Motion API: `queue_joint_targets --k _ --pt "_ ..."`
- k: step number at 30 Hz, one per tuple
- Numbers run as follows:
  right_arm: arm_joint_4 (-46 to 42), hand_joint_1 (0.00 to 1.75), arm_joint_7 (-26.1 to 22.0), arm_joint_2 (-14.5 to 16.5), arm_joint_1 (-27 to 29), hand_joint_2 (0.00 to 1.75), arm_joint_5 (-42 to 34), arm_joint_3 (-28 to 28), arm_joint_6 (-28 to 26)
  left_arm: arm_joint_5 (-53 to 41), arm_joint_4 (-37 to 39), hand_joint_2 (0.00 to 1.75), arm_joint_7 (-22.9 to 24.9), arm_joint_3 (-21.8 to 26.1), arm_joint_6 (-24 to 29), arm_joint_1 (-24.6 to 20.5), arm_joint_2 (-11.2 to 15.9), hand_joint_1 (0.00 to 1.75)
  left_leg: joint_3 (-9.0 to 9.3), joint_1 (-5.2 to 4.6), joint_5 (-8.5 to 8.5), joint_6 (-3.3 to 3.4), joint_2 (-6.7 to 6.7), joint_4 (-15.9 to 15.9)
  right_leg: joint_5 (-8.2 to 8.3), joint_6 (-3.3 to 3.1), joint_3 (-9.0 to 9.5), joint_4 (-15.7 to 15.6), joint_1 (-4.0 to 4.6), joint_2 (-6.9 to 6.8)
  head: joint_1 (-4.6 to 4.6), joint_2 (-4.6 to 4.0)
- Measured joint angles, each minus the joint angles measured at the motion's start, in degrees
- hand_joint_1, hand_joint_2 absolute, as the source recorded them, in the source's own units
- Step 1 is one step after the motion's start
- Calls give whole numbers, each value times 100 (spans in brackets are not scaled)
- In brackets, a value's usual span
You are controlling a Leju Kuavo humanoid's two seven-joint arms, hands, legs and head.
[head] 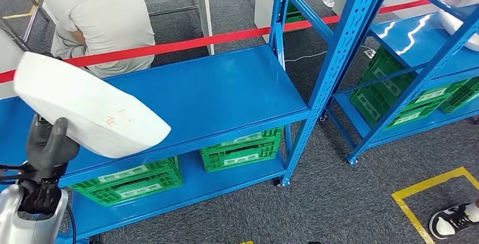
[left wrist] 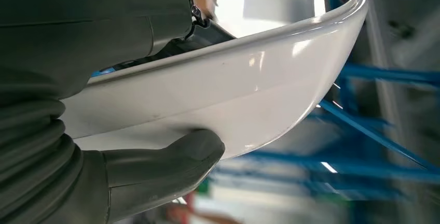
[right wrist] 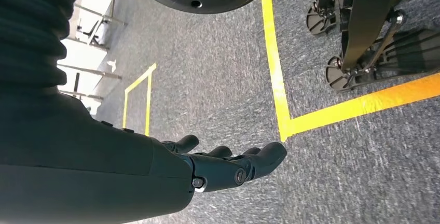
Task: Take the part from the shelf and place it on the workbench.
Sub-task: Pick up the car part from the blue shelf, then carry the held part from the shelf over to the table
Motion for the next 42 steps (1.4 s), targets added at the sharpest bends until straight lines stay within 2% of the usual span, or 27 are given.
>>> queue_joint_targets --k 2,6,8,10,11,12,14,15,16,17,19,21,23,25,26,28,29,30,31,32,33,35,36,37,40,41,42 --pt "0 0 25 16 0 175 -28 -54 -30 585 -406 175 238 22 -250 188 -56 175 -1 -17 -6 11 -3 2 -6 13 4 -1 -11 -3 0 0" --pt "0 0 -11 48 -1 175 -60 -142 -33 1088 -951 175 488 60 -414 530 -146 175 -27 -51 -29 51 -3 12 -17 50 24 -2 -39 -7 0 0" --pt "0 0 -33 60 2 175 -11 -157 -4 1214 -1192 175 549 98 -432 734 -201 175 -19 -67 -26 85 0 12 -8 85 33 -9 -55 -2 -1 0" --pt "0 0 -71 66 7 175 21 -163 25 1283 -1412 175 572 145 -438 935 -247 175 21 -33 35 136 18 -33 -55 122 14 40 -54 -13 3 0" --pt "0 0 -96 69 9 175 25 -167 32 1315 -1509 175 575 173 -441 1033 -263 175 37 -11 69 160 30 -58 -158 137 -39 172 -51 -24 9 0" --pt "0 0 -117 71 10 175 28 -170 38 1351 -1595 175 581 204 -444 1140 -276 175 45 10 90 177 45 -77 -332 148 -144 426 -51 -38 15 0" --pt "1 0 -129 77 15 175 53 -174 43 1415 -1710 175 612 261 -448 1354 -295 175 23 14 95 184 67 -63 -720 171 -467 1192 -61 -52 24 0" --pt "2 0 -123 78 19 175 67 -174 46 1436 -1742 175 631 280 -449 1442 -305 175 6 16 91 182 74 -46 -821 182 -604 1512 -68 -56 24 0" --pt "2 0 -117 79 23 175 78 -174 46 1450 -1769 175 648 291 -450 1508 -317 175 -13 21 85 175 76 -24 -811 189 -653 1642 -73 -59 24 0" --pt "1 0 -114 79 25 175 80 -174 46 1465 -1787 175 663 296 -450 1551 -328 175 -32 30 77 162 74 3 -700 192 -595 1548 -79 -64 24 0" --pt "0 0 -121 79 19 175 56 -176 44 1506 -1811 175 691 302 -452 1594 -347 175 -66 52 48 115 67 72 -394 191 -225 857 -91 -76 24 0" --pt "0 0 -150 87 7 175 -15 -199 41 1541 -1826 175 717 326 -456 1611 -352 175 -118 52 15 40 57 140 -241 139 52 351 -72 -68 23 0" --pt "1 0 -157 106 -3 175 -60 -243 43 1581 -1854 175 751 375 -460 1655 -354 175 -154 42 10 -46 50 166 -243 50 77 287 -46 -48 20 0" --pt "2 0 -127 133 1 175 -16 -267 60 1641 -1879 175 791 429 -464 1763 -349 175 -163 51 -17 -128 46 192 -235 -44 56 240 -56 -49 18 0" --pt "2 0 -115 144 8 175 11 -267 69 1663 -1886 175 803 453 -469 1835 -340 175 -196 58 -119 -163 45 281 -205 -91 36 221 -61 -53 17 0" --pt "2 0 -128 160 25 175 29 -266 80 1686 -1893 175 802 510 -483 1984 -308 175 -379 69 -531 -218 40 774 -140 -164 -32 201 -62 -62 15 0" --pt "2 0 -149 165 34 175 18 -267 82 1687 -1897 175 792 543 -488 2051 -293 175 -507 70 -764 -235 40 1126 -109 -182 -80 202 -54 -65 15 0" --pt "2 0 -172 173 42 175 -2 -269 83 1687 -1906 175 781 574 -491 2118 -284 175 -606 70 -927 -244 40 1436 -74 -191 -132 204 -43 -68 15 0" --pt "2 0 -188 184 50 175 -20 -273 84 1684 -1924 175 775 599 -491 2192 -281 175 -628 69 -981 -242 40 1599 -35 -196 -185 205 -31 -70 15 0" --pt "2 0 -187 196 56 175 -24 -277 91 1679 -1951 175 780 617 -490 2266 -280 175 -545 67 -922 -228 39 1561 6 -196 -238 205 -20 -70 15 0" --pt "2 0 -166 208 59 175 -4 -279 106 1671 -1985 175 802 626 -488 2330 -282 175 -357 63 -774 -202 39 1311 52 -193 -290 206 -10 -68 15 0" --pt "2 0 -103 239 59 175 60 -281 145 1644 -2061 175 866 628 -481 2399 -285 175 173 37 -504 -128 39 506 145 -168 -368 207 7 -65 18 0" --pt "2 0 -80 252 59 175 80 -280 159 1626 -2098 175 895 626 -475 2413 -290 175 348 16 -422 -97 37 202 191 -142 -383 199 10 -67 19 0" --pt "2 0 -65 265 57 175 85 -280 166 1608 -2130 175 915 624 -469 2421 -293 175 440 -7 -395 -72 35 26 235 -112 -385 191 8 -69 19 0" --pt "2 0 -49 282 58 175 53 -280 155 1552 -2215 175 964 619 -459 2436 -317 175 370 -29 -266 35 46 -49 332 5 -389 143 -6 -69 16 0" --pt "2 0 -48 284 59 175 41 -281 148 1528 -2245 175 989 617 -455 2434 -337 175 319 -16 -197 85 57 -63 238 42 -422 191 -8 -67 23 0" --pt "2 0 -50 284 62 175 32 -281 142 1503 -2277 175 1023 613 -449 2430 -362 175 253 3 -122 127 68 -80 36 74 -477 335 -8 -65 31 0"
